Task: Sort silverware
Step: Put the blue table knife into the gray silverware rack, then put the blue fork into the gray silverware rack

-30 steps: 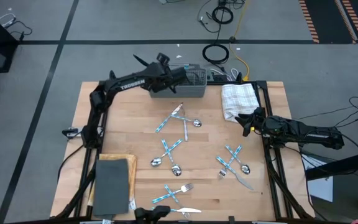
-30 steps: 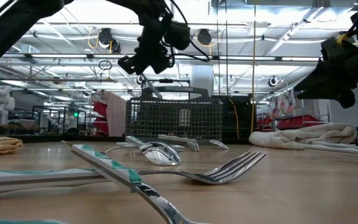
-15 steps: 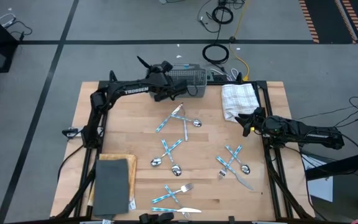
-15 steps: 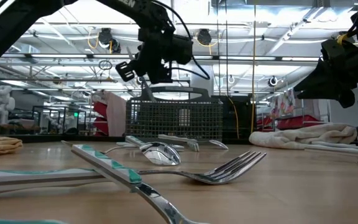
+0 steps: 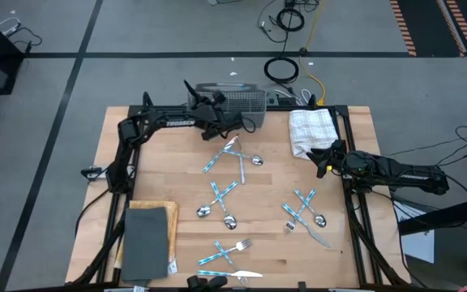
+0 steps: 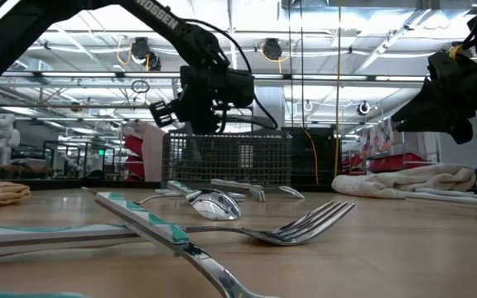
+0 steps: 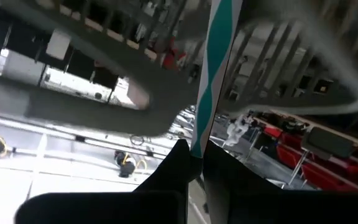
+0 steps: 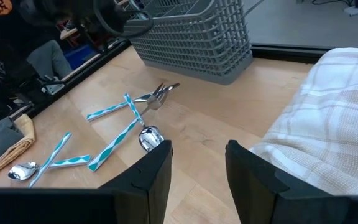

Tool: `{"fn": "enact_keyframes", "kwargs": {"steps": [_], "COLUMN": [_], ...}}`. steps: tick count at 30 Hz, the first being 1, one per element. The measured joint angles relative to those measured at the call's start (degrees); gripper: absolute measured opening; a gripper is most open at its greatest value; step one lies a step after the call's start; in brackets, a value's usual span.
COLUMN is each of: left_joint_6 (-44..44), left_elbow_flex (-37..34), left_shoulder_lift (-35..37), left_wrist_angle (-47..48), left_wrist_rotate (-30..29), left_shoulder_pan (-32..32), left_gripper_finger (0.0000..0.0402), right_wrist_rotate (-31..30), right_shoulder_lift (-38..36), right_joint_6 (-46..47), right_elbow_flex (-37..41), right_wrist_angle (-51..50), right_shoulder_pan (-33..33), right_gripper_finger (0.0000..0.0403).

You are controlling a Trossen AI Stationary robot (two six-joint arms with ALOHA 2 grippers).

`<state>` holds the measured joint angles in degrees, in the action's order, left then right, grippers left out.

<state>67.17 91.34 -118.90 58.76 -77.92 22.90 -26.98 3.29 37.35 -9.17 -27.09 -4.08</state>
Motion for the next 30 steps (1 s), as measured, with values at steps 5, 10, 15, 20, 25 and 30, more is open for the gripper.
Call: {"fn": "enact_keyframes", "kwargs": {"steps": [5, 10, 15, 20, 25, 30], "left_joint_6": [2.3, 2.4, 2.3, 2.2, 1.7, -1.0], "left_elbow_flex": [0.0, 0.0, 0.0, 0.6, 4.9, 12.4], "left_shoulder_lift": [0.0, 0.0, 0.0, 0.1, 0.8, 2.5], "left_wrist_angle": [-0.5, -0.4, -0.4, -0.9, -1.2, -1.2], "left_wrist_rotate": [1.4, 2.0, 3.6, 3.5, 2.4, 2.4], "left_shoulder_pan": [0.0, 0.0, -0.2, -0.5, -0.6, -1.1], "left_gripper_finger": [0.0053, 0.012, 0.0155, 0.0167, 0.0168, 0.0168], "right_wrist_rotate": [0.0, 0.1, 0.2, 0.3, 0.3, 0.3], "right_shoulder_lift": [0.0, 0.0, 0.0, 0.0, 0.0, 0.0], "right_joint_6": [0.0, 0.0, -0.1, -0.4, -0.5, -0.8], "right_elbow_flex": [0.0, 0.0, 0.0, 0.0, 0.0, 0.0], "right_wrist_angle": [0.0, 0.0, 0.0, 0.0, 0.0, 0.0], "right_shoulder_pan": [0.0, 0.0, 0.0, 0.0, 0.0, 0.0], "right_gripper_finger": [0.0139, 0.0139, 0.0139, 0.0139, 0.0139, 0.0139]}}
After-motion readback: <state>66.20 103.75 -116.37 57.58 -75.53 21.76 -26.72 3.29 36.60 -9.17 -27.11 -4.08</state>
